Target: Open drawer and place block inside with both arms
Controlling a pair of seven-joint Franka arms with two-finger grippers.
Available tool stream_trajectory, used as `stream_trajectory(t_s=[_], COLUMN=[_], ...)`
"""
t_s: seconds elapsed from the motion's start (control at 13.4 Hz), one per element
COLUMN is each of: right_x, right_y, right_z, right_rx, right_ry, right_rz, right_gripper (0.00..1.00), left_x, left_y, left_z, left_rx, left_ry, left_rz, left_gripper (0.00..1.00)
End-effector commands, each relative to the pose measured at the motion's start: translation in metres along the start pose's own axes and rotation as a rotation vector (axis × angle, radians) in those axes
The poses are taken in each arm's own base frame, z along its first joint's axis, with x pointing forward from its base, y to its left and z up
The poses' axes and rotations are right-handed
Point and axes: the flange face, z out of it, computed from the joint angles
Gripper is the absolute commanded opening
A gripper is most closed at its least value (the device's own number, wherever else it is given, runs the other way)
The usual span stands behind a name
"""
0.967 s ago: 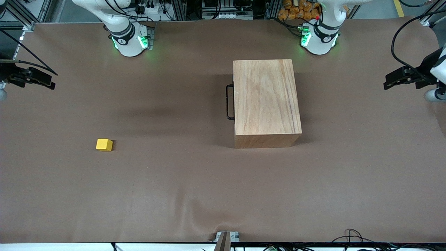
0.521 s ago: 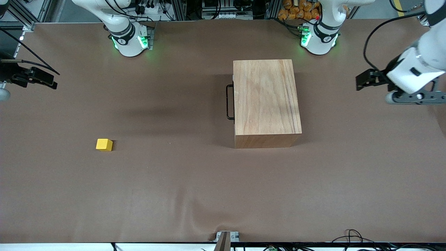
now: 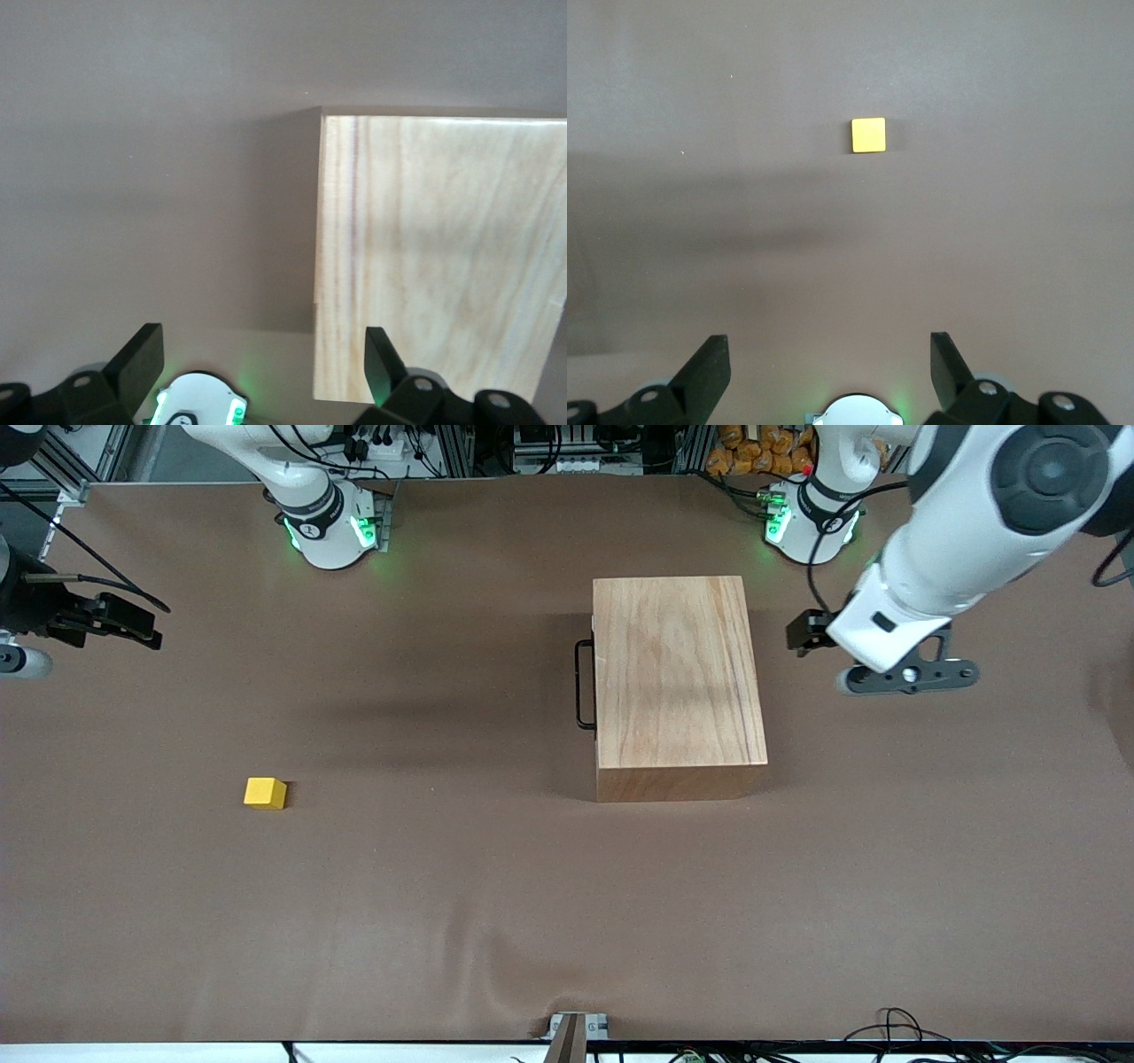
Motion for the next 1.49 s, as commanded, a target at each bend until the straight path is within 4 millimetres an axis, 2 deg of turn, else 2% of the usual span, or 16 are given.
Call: stream_trajectory(t_s=[0.0, 0.15, 0.45, 0.6, 0.74, 0.97, 1.19, 1.34, 1.41], right_x=[-0.004, -0.004, -0.003, -0.003, -0.003, -0.005, -0.005, -0.005, -0.005], right_y=[0.004, 0.007, 0.006, 0.006, 0.007, 0.007, 0.006, 0.007, 0.004], right_z=[-0.001, -0.001, 0.001, 0.002, 0.004, 0.009, 0.009, 0.008, 0.008], right_rx=[-0.013, -0.012, -0.013, -0.013, -0.013, -0.008, 0.003, 0.004, 0.009], right_ry=[-0.003, -0.003, -0.004, -0.006, -0.016, -0.026, -0.025, -0.019, -0.020], right_rz=[0.021, 0.025, 0.024, 0.024, 0.025, 0.029, 0.062, 0.064, 0.060], right_gripper=[1.00, 1.00, 1.00, 1.00, 1.00, 1.00, 1.00, 1.00, 1.00], left_x=[-0.003, -0.010, -0.017, -0.027, -0.040, -0.043, -0.055, -0.062, -0.068], left_y=[0.047, 0.088, 0.147, 0.176, 0.215, 0.241, 0.271, 0.294, 0.306], left_z=[0.002, 0.011, 0.033, 0.035, 0.050, 0.076, 0.086, 0.102, 0.118], left_rx=[-0.001, 0.012, 0.000, -0.022, -0.015, -0.005, -0.039, -0.053, -0.040], left_ry=[0.009, 0.016, 0.048, 0.071, 0.072, 0.066, 0.099, 0.108, 0.103], left_rz=[-0.036, -0.074, -0.105, -0.086, -0.108, -0.131, -0.169, -0.189, -0.199], left_gripper=[1.00, 1.00, 1.00, 1.00, 1.00, 1.00, 1.00, 1.00, 1.00])
